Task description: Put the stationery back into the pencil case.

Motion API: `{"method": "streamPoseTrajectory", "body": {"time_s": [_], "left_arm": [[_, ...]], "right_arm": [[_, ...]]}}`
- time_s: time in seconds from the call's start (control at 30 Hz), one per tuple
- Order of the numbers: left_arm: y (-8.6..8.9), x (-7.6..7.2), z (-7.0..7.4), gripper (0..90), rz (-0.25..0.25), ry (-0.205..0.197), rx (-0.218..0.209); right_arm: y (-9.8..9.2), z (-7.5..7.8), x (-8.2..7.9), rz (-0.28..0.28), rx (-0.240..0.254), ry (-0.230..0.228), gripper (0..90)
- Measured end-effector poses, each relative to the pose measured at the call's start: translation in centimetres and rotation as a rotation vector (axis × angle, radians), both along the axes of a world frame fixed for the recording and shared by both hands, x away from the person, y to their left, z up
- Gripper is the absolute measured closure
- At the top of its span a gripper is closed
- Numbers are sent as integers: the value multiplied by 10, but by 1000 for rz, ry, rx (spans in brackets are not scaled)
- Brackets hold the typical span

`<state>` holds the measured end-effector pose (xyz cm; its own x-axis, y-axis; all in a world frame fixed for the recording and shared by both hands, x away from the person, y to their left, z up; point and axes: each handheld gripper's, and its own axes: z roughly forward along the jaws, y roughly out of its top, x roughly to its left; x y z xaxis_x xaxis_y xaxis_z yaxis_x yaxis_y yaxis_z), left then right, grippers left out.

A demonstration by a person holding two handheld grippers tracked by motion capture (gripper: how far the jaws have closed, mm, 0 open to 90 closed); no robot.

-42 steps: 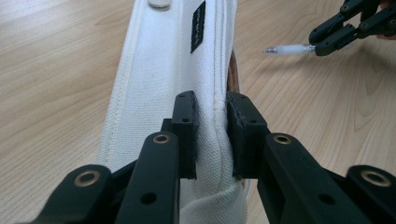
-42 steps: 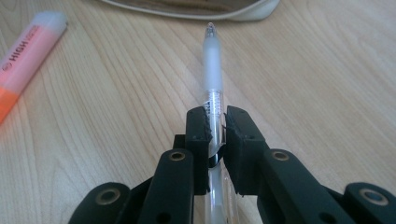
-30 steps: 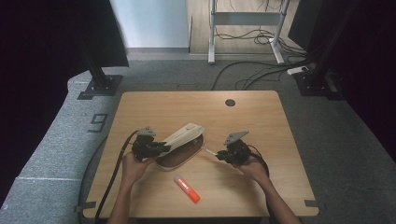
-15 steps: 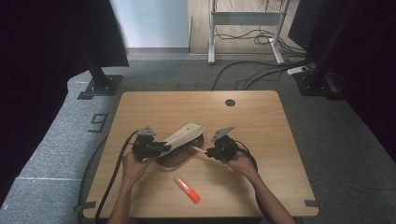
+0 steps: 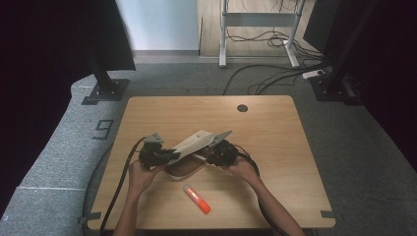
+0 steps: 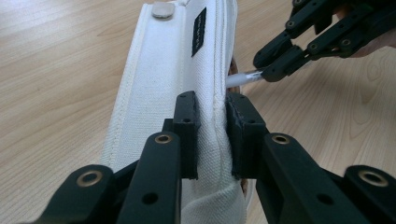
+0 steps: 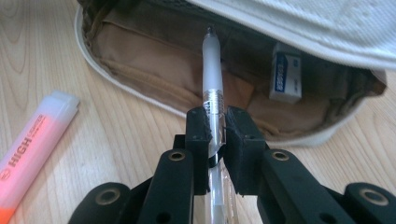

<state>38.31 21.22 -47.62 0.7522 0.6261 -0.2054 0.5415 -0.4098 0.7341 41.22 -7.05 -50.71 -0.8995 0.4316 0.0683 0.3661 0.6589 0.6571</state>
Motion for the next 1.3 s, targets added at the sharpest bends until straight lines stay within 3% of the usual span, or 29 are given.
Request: {"method": "streamPoseTrajectory", "body": {"time_s": [0.7, 1.3], "left_arm": [[0, 0, 0, 752, -9, 5, -3], [0, 0, 0, 750, -10, 7, -1]], "right_arm": [[44, -7, 10, 31, -19, -27, 781], [66, -15, 13, 43, -7, -25, 770]]}}
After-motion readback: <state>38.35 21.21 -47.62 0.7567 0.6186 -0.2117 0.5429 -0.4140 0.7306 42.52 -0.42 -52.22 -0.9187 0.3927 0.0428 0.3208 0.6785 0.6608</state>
